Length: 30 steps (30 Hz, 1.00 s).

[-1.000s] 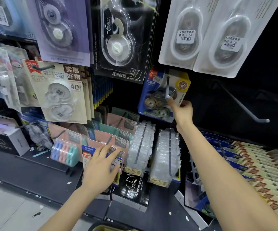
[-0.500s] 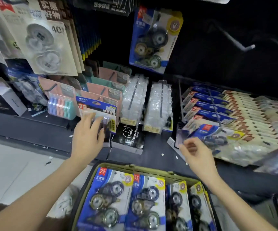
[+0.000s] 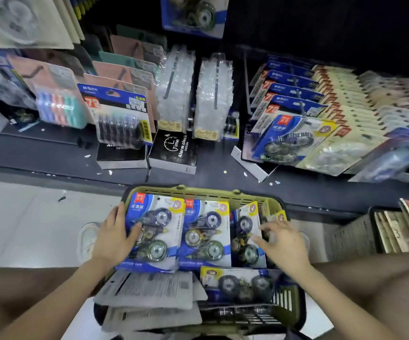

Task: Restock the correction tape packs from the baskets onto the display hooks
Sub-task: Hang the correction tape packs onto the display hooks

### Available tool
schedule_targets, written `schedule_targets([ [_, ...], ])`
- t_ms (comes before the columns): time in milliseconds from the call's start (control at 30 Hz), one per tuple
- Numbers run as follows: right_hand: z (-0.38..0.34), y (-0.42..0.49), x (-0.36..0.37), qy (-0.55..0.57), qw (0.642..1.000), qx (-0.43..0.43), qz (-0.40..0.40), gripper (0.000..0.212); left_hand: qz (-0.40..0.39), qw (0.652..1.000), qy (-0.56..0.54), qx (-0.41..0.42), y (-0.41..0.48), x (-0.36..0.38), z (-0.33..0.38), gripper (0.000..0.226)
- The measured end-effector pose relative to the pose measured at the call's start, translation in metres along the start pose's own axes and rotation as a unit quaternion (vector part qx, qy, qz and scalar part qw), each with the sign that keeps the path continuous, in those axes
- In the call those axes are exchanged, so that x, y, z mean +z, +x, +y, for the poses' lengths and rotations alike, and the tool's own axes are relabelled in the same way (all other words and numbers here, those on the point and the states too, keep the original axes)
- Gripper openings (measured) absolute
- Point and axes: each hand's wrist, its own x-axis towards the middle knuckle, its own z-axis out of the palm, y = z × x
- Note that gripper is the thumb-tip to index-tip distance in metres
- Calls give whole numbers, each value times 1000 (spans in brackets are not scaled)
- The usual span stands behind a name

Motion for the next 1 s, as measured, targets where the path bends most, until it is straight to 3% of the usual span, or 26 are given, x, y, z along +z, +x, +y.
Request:
schedule_targets([
  [67,-9,-13,1,3,994,-111,-22,59,-6,1000,-6,-5,-1,0,1,75],
  [167,-21,-26,7,-7,951,-122,-284,109,-17,1000,-9,-14,-3,-3,5,76],
  [233,-25,-31,16,-65,918,-133,-369,99,-26,999,-13,-16,-5,-4,7,77],
  [333,-31,-29,22,-66,920,-135,-362,62,-31,999,-17,-14,-7,-8,10,78],
  [500,-26,-23,8,30,926,-47,-372,51,-47,998,-38,-13,-7,-12,12,75],
  [600,-22,-11,-16,99,937,-12,-334,43,-45,999,-17,-18,-4,-17,17,66],
  [700,-12,4,-39,244,929,29,-275,40,3,1000,-31,1,-3,-28,28,59],
  [767,-7,11,-48,361,904,53,-220,41,15,999,-45,24,-4,-34,42,65],
  [833,-12,18,-57,476,855,89,-184,19,10,994,-97,45,-8,-42,61,79],
  [867,-17,22,-57,532,822,103,-175,22,-27,985,-164,36,-13,-47,74,87],
  [933,-32,30,-55,607,767,122,-168,49,-145,935,-323,10,-26,-58,104,110],
  [967,-42,33,-52,633,746,131,-162,55,-197,909,-366,7,-33,-58,116,107],
  [1000,-53,37,-50,650,730,137,-162,46,-238,887,-395,2,-37,-57,124,90],
])
